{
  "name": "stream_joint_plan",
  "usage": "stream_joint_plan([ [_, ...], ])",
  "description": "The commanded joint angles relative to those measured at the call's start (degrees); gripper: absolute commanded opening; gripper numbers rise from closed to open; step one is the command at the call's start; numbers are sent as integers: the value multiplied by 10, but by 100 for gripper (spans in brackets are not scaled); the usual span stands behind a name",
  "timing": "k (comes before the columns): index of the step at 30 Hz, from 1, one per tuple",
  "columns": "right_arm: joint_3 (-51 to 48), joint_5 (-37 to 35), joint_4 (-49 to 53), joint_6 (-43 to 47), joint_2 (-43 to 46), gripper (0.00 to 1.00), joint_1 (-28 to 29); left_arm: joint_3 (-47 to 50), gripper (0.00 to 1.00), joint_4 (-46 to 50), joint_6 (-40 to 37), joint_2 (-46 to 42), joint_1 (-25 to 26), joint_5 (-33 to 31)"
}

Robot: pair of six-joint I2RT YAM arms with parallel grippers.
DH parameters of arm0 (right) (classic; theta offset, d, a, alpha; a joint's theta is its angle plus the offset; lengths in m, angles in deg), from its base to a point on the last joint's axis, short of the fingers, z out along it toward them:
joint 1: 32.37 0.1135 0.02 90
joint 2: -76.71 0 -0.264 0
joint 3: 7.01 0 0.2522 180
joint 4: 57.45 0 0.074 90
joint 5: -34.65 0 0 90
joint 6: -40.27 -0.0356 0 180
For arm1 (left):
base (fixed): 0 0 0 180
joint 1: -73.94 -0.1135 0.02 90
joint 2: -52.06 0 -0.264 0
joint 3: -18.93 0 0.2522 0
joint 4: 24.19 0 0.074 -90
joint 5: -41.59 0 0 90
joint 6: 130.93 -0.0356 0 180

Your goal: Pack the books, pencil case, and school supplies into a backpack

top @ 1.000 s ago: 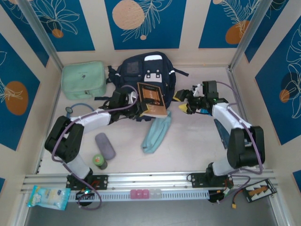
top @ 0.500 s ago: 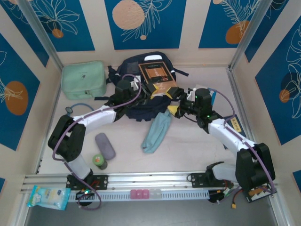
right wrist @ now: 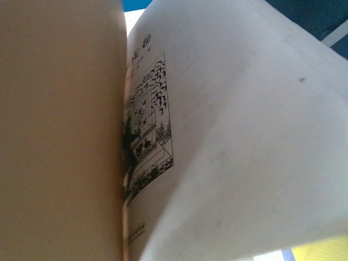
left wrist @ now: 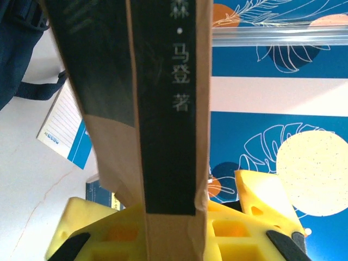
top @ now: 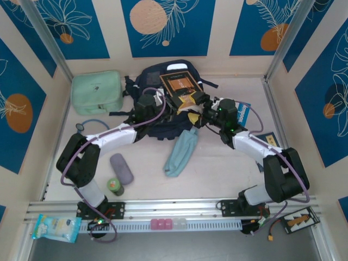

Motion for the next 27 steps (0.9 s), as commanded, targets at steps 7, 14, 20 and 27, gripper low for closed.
stream_joint_plan([
  [7,14,-112,-96,-32,-14,83,26,4,0,-77,3,-17,12,-22],
  [14,3,-145,-67,-18,15,43,21,12,0,-52,-10,-35,14,-26],
  [20,28,-112,-3,35,22,11,1,13,52,79,-76,-63,13,-27],
  [27,33,-101,138,175,88,5,-49,-51,88,471,-393,-83,9,-144],
])
